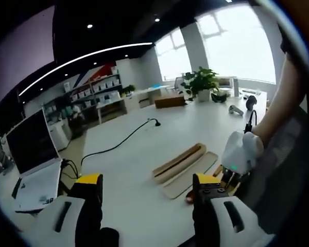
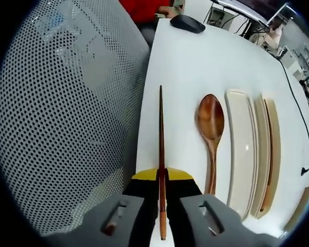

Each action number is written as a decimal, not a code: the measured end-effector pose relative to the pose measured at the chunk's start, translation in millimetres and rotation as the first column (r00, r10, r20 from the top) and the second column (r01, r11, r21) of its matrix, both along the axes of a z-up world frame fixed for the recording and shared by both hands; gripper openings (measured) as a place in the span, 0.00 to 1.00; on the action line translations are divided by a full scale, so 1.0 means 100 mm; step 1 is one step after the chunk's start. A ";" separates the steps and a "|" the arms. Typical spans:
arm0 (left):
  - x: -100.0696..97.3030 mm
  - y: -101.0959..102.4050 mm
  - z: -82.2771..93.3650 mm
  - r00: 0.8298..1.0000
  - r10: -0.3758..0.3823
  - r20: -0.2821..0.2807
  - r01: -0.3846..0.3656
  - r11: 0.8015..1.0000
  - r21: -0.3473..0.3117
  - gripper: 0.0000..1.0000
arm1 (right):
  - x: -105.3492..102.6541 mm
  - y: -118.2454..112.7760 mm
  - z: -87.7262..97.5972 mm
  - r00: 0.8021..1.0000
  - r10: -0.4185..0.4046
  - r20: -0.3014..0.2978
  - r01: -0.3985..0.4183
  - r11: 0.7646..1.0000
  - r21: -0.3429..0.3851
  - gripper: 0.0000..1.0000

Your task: Arrange the utensils inside the cutlery case until each visible utensil rests in its matching compartment.

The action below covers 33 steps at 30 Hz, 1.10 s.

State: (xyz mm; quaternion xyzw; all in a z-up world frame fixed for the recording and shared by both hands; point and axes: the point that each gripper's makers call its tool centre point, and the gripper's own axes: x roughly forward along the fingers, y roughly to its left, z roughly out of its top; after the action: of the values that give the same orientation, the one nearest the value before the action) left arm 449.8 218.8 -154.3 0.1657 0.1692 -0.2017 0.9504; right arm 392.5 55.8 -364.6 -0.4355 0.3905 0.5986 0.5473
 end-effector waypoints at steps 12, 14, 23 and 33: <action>0.01 -0.02 0.06 1.000 -0.005 0.024 0.006 1.000 -0.026 0.73 | 0.01 0.02 -0.01 0.995 0.104 -0.007 -0.104 0.991 -0.082 0.01; 0.02 -0.03 0.05 1.000 -0.016 0.018 0.017 1.000 -0.018 0.73 | 0.02 0.03 -0.02 0.994 0.108 -0.015 -0.109 0.988 -0.109 0.01; 0.02 -0.08 0.02 0.999 -0.037 0.003 0.037 0.999 -0.018 0.73 | 0.03 0.04 -0.04 0.993 0.118 -0.016 -0.119 0.988 -0.100 0.02; 0.01 -0.05 0.04 1.000 -0.029 0.012 0.029 0.999 -0.029 0.73 | 0.06 0.04 -0.02 0.998 0.064 -0.015 -0.065 0.996 -0.068 0.00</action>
State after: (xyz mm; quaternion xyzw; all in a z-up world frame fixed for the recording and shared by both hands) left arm 451.2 213.5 -150.7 0.1552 0.1581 -0.2170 0.9507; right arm 398.2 59.8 -366.6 -0.4626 0.3999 0.6049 0.5101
